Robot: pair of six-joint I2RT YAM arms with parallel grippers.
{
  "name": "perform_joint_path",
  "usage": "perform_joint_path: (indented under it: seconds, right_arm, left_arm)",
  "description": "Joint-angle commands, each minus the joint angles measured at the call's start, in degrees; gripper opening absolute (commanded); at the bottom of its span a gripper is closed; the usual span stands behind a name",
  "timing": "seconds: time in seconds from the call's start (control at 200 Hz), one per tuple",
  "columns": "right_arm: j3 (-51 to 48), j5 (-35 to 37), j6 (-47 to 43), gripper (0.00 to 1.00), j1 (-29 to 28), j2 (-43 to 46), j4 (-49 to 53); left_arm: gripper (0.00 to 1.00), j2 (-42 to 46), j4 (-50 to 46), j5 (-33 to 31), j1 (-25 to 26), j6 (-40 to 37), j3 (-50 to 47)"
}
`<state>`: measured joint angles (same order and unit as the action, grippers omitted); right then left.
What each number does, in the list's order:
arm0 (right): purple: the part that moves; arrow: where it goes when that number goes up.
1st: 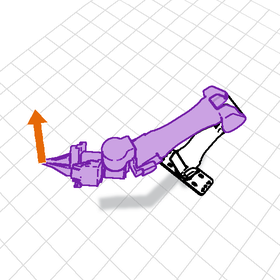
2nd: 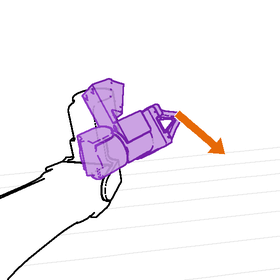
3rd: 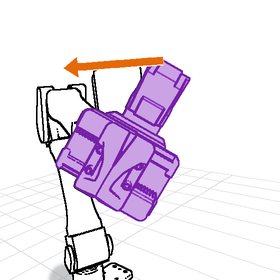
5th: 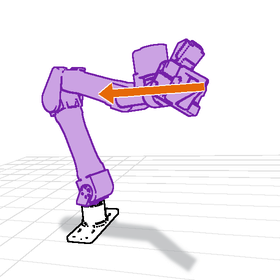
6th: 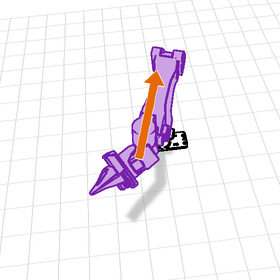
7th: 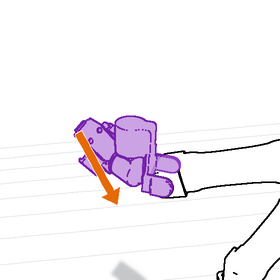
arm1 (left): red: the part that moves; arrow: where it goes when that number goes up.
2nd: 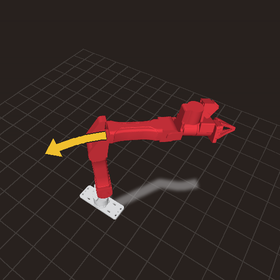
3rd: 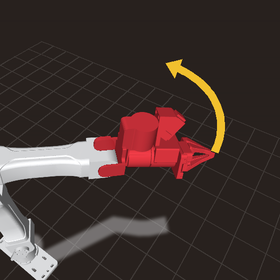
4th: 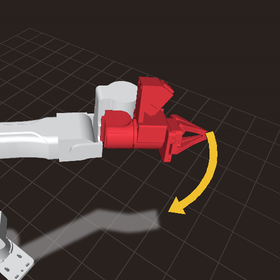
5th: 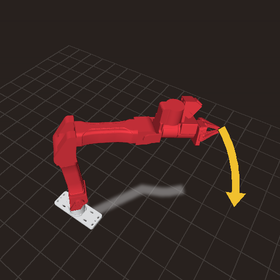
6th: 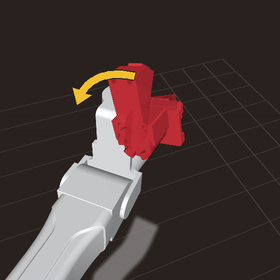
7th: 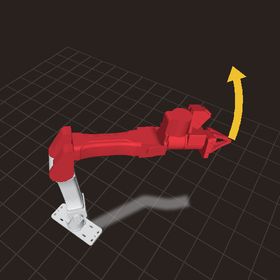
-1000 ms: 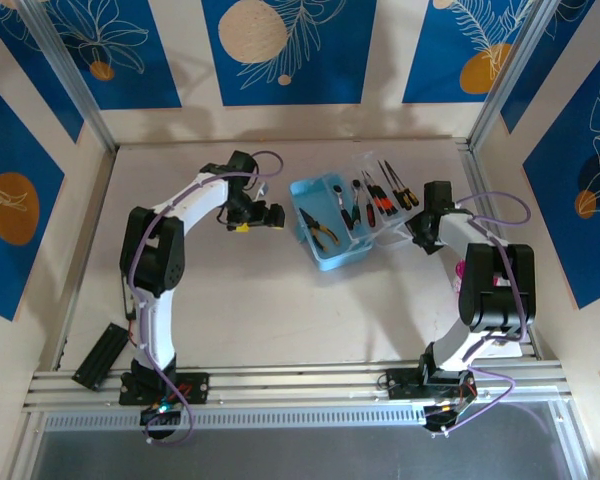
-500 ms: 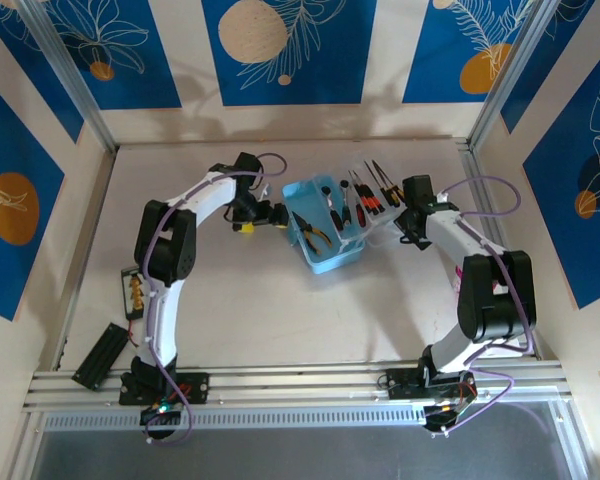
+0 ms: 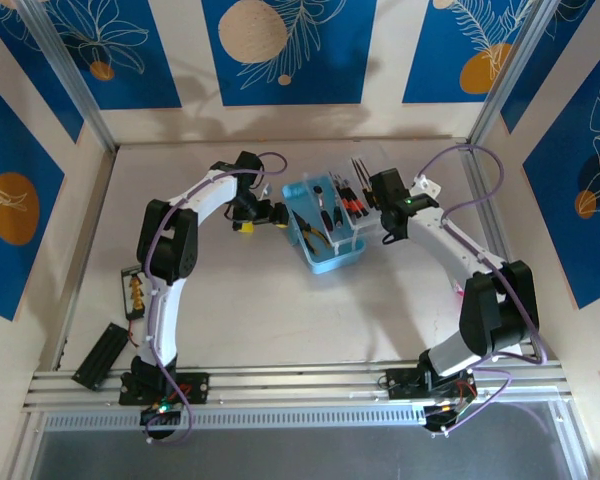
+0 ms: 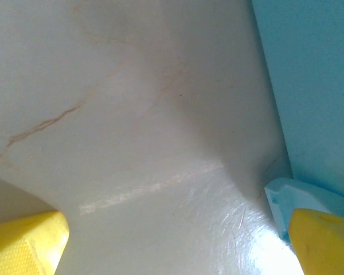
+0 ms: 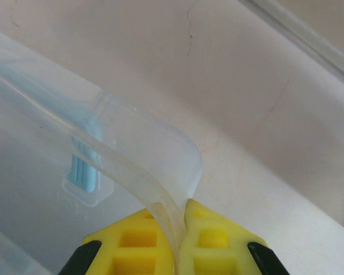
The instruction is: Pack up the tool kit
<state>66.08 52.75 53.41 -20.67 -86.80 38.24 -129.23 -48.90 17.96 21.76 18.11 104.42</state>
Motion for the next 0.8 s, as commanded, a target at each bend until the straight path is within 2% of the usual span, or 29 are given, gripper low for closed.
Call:
perform_joint_path:
  seconds: [0.0, 0.385, 0.795]
  right_arm:
    - [1.5, -2.3, -4.6, 0.00, -4.8, 1.0, 5.4]
    - [4.4, 4.6, 0.0, 0.00, -17.1, 1.5, 12.9]
    - [10.3, 9.2, 12.7, 0.00, -31.7, -2.7, 26.0]
  left_arm:
    - [1.00, -2.0, 4.3, 3.5, 1.6, 0.6, 1.2]
    - [1.00, 0.5, 6.1, 3.7, 1.9, 0.4, -1.3]
    - [1.00, 0.9, 7.1, 3.3, 1.8, -1.1, -2.4]
